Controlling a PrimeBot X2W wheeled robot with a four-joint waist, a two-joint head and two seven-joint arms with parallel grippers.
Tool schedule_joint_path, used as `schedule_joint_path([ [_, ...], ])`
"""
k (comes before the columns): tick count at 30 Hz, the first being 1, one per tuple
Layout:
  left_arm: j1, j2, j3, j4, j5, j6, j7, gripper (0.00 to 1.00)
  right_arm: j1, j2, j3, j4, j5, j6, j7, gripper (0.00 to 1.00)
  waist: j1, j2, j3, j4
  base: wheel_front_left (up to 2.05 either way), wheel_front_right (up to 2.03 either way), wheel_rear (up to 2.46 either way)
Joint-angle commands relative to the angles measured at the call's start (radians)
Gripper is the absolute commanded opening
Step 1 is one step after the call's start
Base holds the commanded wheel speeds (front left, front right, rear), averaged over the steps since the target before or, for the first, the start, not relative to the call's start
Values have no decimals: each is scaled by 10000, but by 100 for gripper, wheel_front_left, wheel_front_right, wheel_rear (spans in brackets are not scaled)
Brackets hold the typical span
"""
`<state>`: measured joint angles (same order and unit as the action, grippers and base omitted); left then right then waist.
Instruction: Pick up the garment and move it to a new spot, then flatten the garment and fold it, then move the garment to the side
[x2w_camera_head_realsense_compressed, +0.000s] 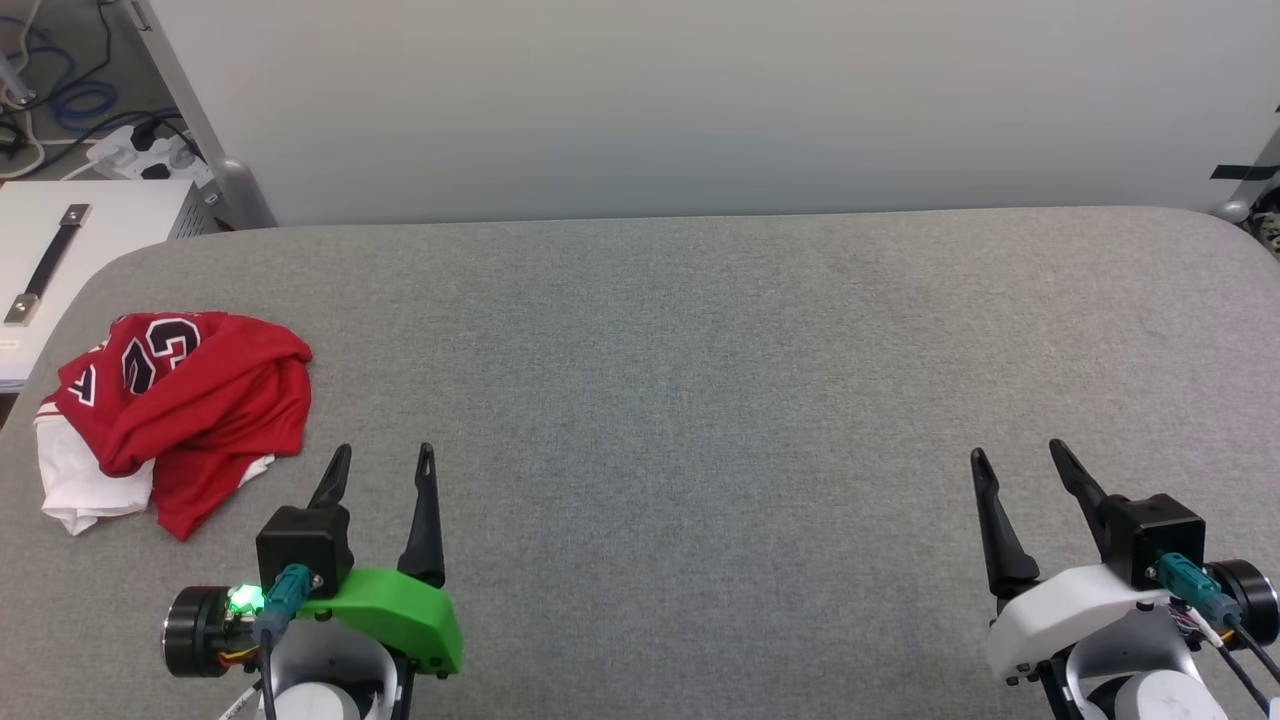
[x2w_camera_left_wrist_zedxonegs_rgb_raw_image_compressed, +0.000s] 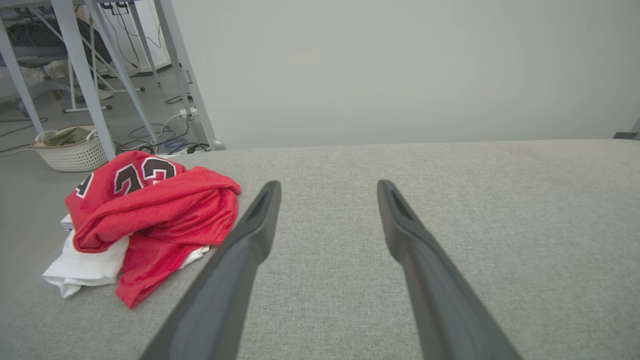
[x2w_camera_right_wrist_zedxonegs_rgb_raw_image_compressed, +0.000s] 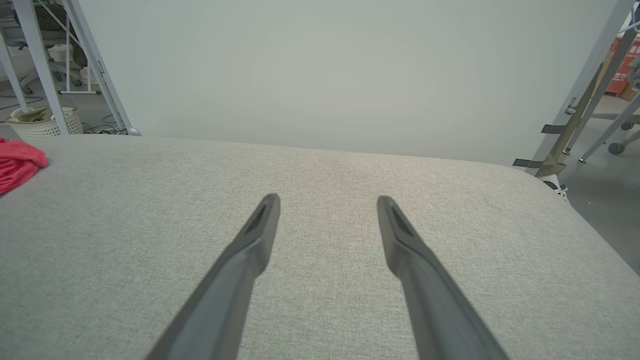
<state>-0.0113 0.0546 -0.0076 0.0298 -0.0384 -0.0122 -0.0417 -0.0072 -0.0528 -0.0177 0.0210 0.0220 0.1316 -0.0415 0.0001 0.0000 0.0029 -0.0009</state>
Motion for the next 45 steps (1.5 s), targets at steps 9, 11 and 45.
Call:
schedule_joint_path([
  [9, 67, -11, -48, 157, -235, -64, -261, 100, 64, 7, -94, 98, 52, -2, -288, 100, -1, 0, 30, 3, 0, 0, 0],
  [11, 69, -12, -57, 180, -264, -73, -302, 100, 67, 7, -105, 107, 57, -3, -329, 100, -1, 0, 36, 5, 0, 0, 0],
  [45, 205, -24, -272, 527, -792, -368, -1003, 100, 185, 14, -209, -26, 334, -5, -1021, 100, -1, 0, 79, 42, 0, 0, 0],
])
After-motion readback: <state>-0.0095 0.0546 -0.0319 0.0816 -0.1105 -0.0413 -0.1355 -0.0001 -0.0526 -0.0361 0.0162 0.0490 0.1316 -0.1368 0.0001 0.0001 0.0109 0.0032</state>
